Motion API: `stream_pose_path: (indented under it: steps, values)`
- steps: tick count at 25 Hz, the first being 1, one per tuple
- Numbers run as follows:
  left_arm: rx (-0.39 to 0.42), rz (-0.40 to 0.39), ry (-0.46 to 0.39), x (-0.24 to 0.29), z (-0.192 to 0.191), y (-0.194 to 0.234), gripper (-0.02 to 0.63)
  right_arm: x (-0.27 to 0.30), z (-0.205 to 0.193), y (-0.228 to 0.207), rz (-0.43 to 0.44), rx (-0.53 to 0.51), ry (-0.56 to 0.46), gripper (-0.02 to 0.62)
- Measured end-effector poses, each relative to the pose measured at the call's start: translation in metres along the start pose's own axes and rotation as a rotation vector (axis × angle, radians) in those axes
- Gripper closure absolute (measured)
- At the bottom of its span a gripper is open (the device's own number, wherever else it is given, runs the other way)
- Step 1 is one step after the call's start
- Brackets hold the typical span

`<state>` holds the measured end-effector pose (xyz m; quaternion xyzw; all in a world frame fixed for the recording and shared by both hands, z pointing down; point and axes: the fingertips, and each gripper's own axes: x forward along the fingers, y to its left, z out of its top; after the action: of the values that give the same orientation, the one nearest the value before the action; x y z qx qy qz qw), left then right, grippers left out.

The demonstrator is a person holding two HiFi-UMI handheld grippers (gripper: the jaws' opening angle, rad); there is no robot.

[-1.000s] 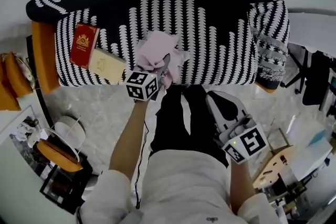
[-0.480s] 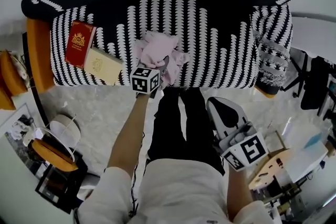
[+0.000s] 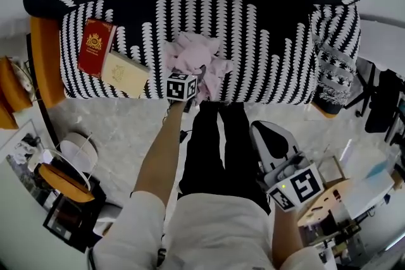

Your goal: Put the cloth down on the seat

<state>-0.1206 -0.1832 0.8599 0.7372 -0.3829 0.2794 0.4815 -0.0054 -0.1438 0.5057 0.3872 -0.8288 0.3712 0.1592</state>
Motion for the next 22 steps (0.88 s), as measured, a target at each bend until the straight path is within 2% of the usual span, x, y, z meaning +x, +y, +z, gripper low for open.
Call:
stream_pose_path:
  steps: [3,5,7,12,17,22]
  values:
    - [-0.067,0.006,0.045,0.007,-0.013,0.008,0.389,0.004,-0.004,0.003,0.006,0.009,0.007,0.586]
    - [-0.136,-0.006,0.074,0.012,-0.018,0.013,0.376,0.007,-0.004,0.002,0.007,0.012,0.009,0.586]
    - [-0.171,-0.025,0.093,0.015,-0.016,0.014,0.367,0.008,-0.003,0.000,0.004,0.011,0.009,0.586]
    - [-0.198,-0.036,0.112,0.015,-0.010,0.016,0.327,0.005,-0.001,-0.003,0.000,0.007,0.009,0.586]
    - [-0.175,0.005,0.078,0.008,-0.007,0.016,0.244,0.003,0.004,0.000,0.000,0.001,0.001,0.586]
    - [-0.185,0.042,0.047,-0.002,-0.004,0.019,0.184,0.002,0.010,0.004,0.001,-0.010,-0.013,0.586]
